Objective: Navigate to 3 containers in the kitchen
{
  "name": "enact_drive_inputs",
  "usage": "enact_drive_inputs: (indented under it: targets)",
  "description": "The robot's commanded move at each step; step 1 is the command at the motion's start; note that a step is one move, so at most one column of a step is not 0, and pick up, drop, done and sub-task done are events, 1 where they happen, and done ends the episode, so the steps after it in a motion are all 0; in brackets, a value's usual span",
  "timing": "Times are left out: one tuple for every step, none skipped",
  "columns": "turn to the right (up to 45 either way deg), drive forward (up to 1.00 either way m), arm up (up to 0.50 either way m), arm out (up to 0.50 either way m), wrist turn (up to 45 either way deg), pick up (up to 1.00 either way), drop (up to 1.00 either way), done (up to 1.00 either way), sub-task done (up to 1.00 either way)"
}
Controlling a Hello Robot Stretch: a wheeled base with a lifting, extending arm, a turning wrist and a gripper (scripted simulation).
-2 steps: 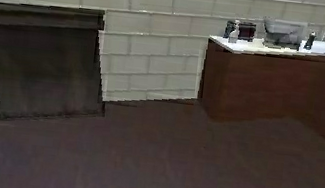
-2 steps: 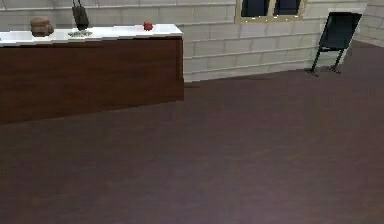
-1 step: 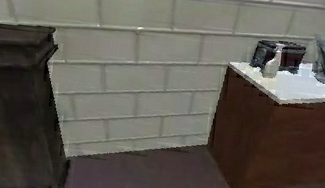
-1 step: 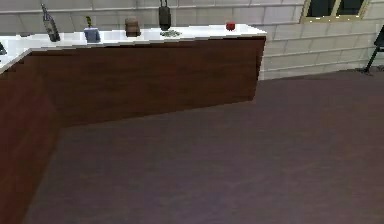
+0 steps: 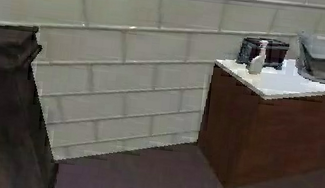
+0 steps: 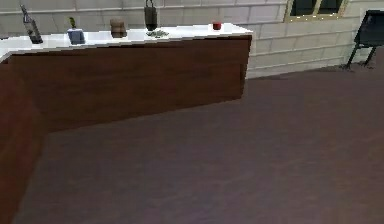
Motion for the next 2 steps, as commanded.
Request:
enact_drive_inputs:
  targets:
    - [0.0, 0.8, 0.0, 0.0, 0.0, 0.0, 0.0, 0.0, 0.0]
    - [45.0, 0.0, 0.0, 0.0, 0.0, 0.0, 0.0, 0.0, 0.0]
